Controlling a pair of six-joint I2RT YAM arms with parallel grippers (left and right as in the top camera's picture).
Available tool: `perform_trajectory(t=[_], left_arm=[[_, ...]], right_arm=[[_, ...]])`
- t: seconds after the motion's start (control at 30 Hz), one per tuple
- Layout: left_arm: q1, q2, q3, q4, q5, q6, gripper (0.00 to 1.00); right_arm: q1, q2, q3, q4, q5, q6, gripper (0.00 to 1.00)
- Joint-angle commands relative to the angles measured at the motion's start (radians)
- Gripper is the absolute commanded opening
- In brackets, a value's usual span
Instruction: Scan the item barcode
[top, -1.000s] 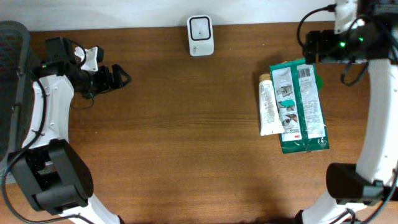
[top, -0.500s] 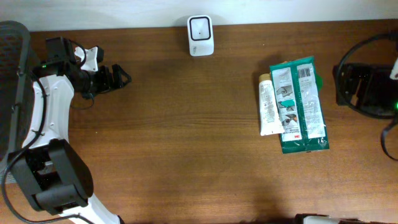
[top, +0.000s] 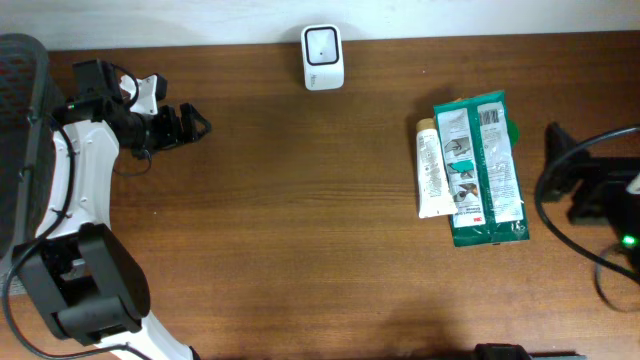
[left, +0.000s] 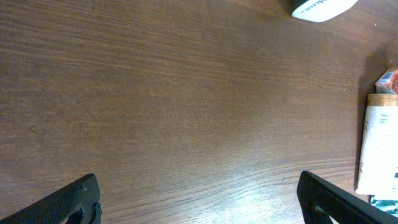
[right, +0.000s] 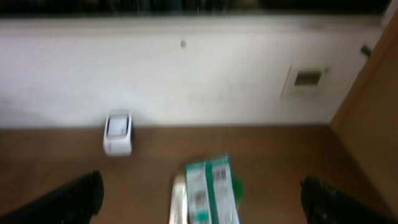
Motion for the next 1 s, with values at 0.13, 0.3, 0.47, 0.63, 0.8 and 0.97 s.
perform_trajectory(t=[0.13,0.3,0.47,0.63,0.8,0.97], left_arm=[[0.001,0.000,0.004,-0.001,0.003,0.019,0.99],[0.001,0.000,0.004,-0.001,0.003,0.019,0.99],[0.001,0.000,0.004,-0.001,0.003,0.019,0.99],[0.001,0.000,0.004,-0.001,0.003,0.019,0.99],[0.001,0.000,0.004,-0.001,0.003,0.019,0.99],[0.001,0.000,0.004,-0.001,0.003,0.019,0.99]], right_arm=[[-0.002,-0.410,-0.798,0.623,-0.060,-0.002,0.99],[0.037,-0.730,-1.355,1.028,-0.075,-0.002,0.98],[0.072,-0.900,-1.593,1.154,-0.071,-0.003,0.98],[0.071,-0.931,-1.672,1.170,-0.075,-0.002,0.98],[0.071,-0.931,-1.674,1.006,-0.076,-0.002,0.98],[0.069,-0.925,-1.674,0.956,-0.075,-0.003,0.98]])
